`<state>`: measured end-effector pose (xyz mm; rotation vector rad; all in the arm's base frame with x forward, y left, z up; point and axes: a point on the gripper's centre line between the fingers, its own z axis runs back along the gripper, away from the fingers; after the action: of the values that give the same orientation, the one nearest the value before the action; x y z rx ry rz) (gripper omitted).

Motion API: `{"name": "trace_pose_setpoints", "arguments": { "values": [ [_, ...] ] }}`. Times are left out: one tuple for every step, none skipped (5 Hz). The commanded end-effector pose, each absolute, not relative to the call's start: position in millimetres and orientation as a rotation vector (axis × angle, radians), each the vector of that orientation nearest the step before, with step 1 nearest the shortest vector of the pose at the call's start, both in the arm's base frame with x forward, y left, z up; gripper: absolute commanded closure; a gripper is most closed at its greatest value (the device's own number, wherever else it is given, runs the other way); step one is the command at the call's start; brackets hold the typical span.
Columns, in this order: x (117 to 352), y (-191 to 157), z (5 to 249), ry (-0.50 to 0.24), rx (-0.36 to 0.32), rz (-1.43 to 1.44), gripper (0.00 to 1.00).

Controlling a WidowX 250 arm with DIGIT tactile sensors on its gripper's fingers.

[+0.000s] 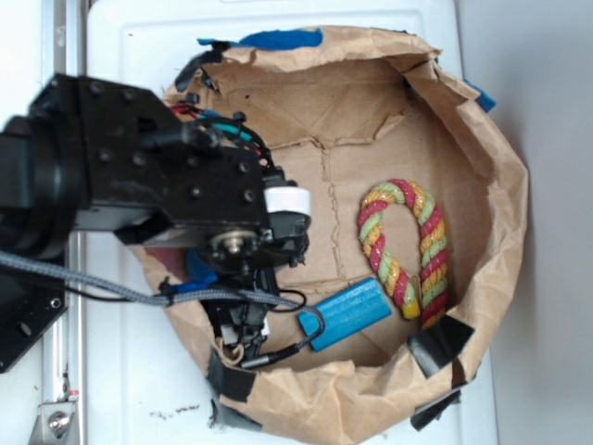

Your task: Grab the blue ball.

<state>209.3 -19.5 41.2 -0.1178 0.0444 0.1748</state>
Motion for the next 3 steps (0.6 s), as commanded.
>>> {"name": "trace_pose_setpoints", "arguments": {
  "values": [
    [213,-26,35,0.038,-0.084,0.165,0.00],
    [210,-27,46,0.027,-0.097,0.144,0.00],
    [207,-24,59,0.040,-0.094,0.126,0.00]
  ]
}}
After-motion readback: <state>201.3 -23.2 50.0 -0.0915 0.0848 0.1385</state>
